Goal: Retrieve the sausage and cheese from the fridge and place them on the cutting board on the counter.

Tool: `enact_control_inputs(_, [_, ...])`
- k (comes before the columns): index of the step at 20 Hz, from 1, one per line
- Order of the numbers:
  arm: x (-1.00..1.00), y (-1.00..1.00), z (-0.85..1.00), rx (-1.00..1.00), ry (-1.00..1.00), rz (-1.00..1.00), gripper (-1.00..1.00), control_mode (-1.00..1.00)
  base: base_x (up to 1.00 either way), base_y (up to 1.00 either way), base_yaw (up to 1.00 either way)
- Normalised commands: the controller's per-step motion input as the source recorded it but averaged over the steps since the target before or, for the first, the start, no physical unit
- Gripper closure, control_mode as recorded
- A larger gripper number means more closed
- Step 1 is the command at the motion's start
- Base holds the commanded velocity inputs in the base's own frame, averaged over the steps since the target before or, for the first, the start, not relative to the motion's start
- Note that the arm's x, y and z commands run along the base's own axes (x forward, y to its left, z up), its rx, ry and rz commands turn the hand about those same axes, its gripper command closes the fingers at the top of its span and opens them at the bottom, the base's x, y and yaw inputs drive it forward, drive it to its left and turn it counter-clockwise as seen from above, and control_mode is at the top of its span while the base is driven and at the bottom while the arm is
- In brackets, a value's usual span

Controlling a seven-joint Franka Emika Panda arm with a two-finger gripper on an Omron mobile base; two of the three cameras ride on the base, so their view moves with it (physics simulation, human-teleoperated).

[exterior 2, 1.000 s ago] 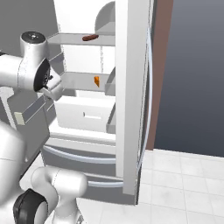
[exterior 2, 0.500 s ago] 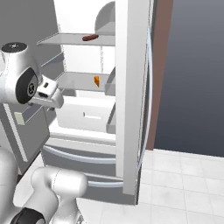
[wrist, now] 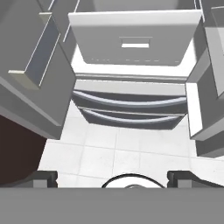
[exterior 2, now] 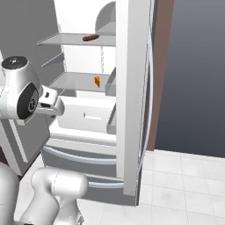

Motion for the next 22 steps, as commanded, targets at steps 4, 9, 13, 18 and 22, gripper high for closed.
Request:
enact_control_inputs(4, [0.01, -0.03, -0.07, 0.00, 0.00, 0.04, -1.00, -1.00, 0.00, 0.00, 0.00])
enact_control_inputs(9, [0.00, 0.00, 0.00, 0.00, 0.00, 0.00, -1.00, -1.00, 0.00, 0.00, 0.00])
enact_control_inputs(13, [0.00, 0.00, 0.00, 0.00, 0.00, 0.00, -1.00, -1.00, 0.00, 0.00, 0.00])
enact_control_inputs(18, [0.00, 0.00, 0.00, 0.00, 0.00, 0.00, -1.00, -1.00, 0.00, 0.00, 0.00])
enact_control_inputs(22, [0.00, 0.00, 0.00, 0.00, 0.00, 0.00, -1.00, -1.00, 0.00, 0.00, 0.00])
